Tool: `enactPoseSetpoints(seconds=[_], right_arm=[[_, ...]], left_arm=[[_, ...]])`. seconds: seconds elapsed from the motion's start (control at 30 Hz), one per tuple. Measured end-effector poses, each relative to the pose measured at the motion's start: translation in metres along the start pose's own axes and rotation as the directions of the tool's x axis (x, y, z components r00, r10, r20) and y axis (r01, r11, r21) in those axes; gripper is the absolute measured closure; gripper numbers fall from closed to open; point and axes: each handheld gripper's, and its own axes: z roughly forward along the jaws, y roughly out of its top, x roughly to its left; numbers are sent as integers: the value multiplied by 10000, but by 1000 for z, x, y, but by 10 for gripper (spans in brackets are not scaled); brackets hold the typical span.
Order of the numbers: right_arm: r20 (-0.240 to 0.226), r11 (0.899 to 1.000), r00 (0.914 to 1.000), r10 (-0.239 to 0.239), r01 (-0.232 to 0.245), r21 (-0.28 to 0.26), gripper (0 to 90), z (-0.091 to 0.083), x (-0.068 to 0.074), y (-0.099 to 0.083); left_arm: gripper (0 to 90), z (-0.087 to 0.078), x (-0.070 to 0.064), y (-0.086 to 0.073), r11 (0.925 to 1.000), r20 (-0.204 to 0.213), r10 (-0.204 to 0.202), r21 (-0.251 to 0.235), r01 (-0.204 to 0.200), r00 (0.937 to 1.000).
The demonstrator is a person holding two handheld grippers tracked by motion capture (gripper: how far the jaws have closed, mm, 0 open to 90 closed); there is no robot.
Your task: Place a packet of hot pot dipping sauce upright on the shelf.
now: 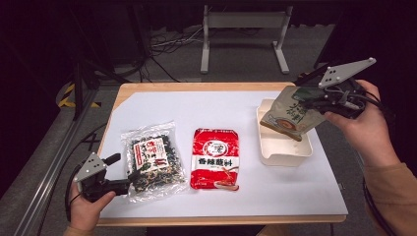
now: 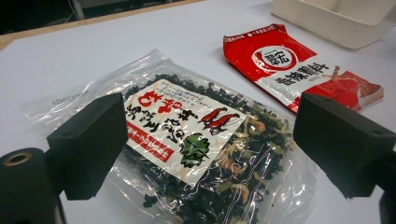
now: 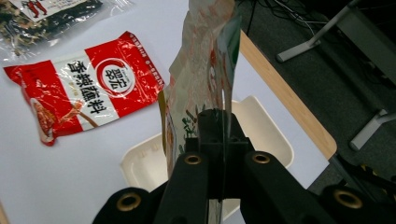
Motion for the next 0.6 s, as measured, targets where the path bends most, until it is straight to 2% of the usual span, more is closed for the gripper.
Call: enactPoseSetpoints(seconds=[0.2,0.33,0.6], right_arm=[[203,9991,9990,-401,404,-139,892,9,-13,6],[172,9977,9982,-576,582,-347,892,16,-21,11],[358,9945,9945,-982,994,-342,892,29,-34,21]], left_arm=[[111,1,1,-1,10000,14,57,-7,-57,10000],[111,1,-1,-2,10000,6,13,94,-13,10000],[110,-5,0,-6,10000,-180,-57,69,58,9998]])
